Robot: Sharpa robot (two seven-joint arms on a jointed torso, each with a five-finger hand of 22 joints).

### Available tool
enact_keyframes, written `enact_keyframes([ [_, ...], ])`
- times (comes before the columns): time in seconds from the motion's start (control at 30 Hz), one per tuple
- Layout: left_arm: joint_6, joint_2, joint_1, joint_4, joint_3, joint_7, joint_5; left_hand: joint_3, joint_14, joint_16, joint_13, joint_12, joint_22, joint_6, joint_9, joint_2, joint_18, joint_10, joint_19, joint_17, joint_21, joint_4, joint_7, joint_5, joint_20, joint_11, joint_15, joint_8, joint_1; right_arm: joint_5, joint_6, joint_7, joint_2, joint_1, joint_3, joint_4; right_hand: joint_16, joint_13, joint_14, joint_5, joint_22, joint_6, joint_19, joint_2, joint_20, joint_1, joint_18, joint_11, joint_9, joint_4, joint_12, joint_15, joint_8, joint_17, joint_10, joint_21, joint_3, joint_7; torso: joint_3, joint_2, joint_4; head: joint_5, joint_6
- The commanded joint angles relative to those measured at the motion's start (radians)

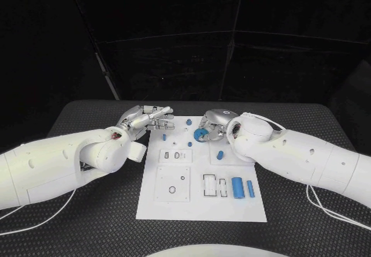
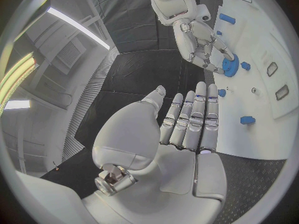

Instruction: Assemble the parts on the task board

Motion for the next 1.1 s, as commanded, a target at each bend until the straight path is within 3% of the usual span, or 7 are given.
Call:
enact_keyframes([
  [0.03, 0.014, 0.002, 0.002, 0.000, 0.001, 0.008, -0.004, 0.001, 0.008, -0.007, -0.001, 0.002, -0.001, 0.006, -0.001, -0.002, 0.014, 0.004, 0.004, -0.002, -0.003, -0.003, 0.041, 0.002, 0.000, 0.004, 0.000, 0.003, -0.005, -0.030, 0.020, 0.004, 0.000, -0.004, -0.002, -0.002, 0.004, 0.156, 0.103, -0.010, 0.002, 0.021, 0.004, 0.012, 0.003, 0.028, -0.014, 0.002, 0.005, -0.021, 0.005, 0.000, 0.012, 0.261, 0.028, 0.003, 0.016, -0.002, 0.0002, 0.000, 0.0000, -0.001, -0.002],
  [0.23, 0.014, 0.002, 0.002, 0.000, 0.001, 0.007, -0.004, 0.002, 0.008, -0.007, -0.001, 0.002, -0.001, 0.006, -0.001, -0.002, 0.014, 0.004, 0.004, -0.002, -0.003, -0.003, 0.041, 0.002, 0.000, 0.004, 0.000, 0.002, -0.005, -0.054, 0.001, 0.010, 0.000, -0.007, -0.002, 0.000, 0.004, 0.162, 0.104, -0.005, 0.005, 0.053, 0.005, 0.034, -0.003, 0.064, -0.014, -0.005, 0.008, -0.056, 0.008, -0.006, 0.026, 0.263, 0.031, 0.005, 0.062, -0.009, -0.0003, 0.000, 0.0004, -0.002, -0.003],
  [0.37, 0.014, 0.002, 0.002, 0.000, 0.001, 0.007, -0.004, 0.002, 0.008, -0.007, -0.001, 0.002, -0.001, 0.006, -0.001, -0.002, 0.014, 0.004, 0.004, -0.002, -0.003, -0.003, 0.041, 0.002, 0.000, 0.004, 0.000, 0.002, -0.005, -0.071, -0.039, 0.020, -0.002, -0.009, -0.002, 0.004, 0.004, 0.170, 0.104, 0.001, 0.011, 0.078, 0.008, 0.045, -0.007, 0.069, -0.015, -0.011, 0.010, -0.069, 0.013, -0.011, 0.035, 0.263, 0.037, 0.009, 0.090, -0.016, -0.0003, 0.000, -0.0005, -0.001, -0.004],
  [0.7, 0.014, 0.001, 0.002, 0.000, 0.001, 0.008, -0.004, 0.002, 0.008, -0.007, -0.001, 0.002, -0.001, 0.006, -0.001, -0.002, 0.014, 0.004, 0.004, -0.002, -0.003, -0.003, 0.041, 0.002, 0.000, 0.004, 0.000, 0.002, -0.005, -0.071, -0.156, 0.058, -0.015, -0.016, -0.002, 0.043, 0.004, 0.181, 0.104, 0.034, 0.015, 0.106, 0.011, 0.040, -0.015, 0.031, -0.016, -0.021, 0.011, -0.072, 0.021, -0.020, 0.044, 0.263, 0.046, 0.012, 0.118, -0.027, -0.0004, 0.000, 0.0012, 0.002, 0.000],
  [1.1, 0.014, 0.000, 0.002, 0.001, 0.001, 0.007, -0.004, 0.003, 0.009, -0.008, -0.001, 0.001, -0.002, 0.006, -0.001, -0.001, 0.014, 0.004, 0.004, -0.002, -0.004, -0.004, 0.041, 0.002, 0.000, 0.004, 0.000, 0.002, -0.004, -0.062, -0.193, 0.069, -0.004, -0.018, -0.002, 0.069, 0.004, 0.183, 0.104, 0.028, 0.014, 0.109, 0.011, 0.033, -0.017, 0.012, -0.016, -0.023, 0.009, -0.069, 0.022, -0.022, 0.043, 0.263, 0.048, 0.011, 0.122, -0.029, -0.0009, 0.001, 0.0008, 0.004, 0.000],
])
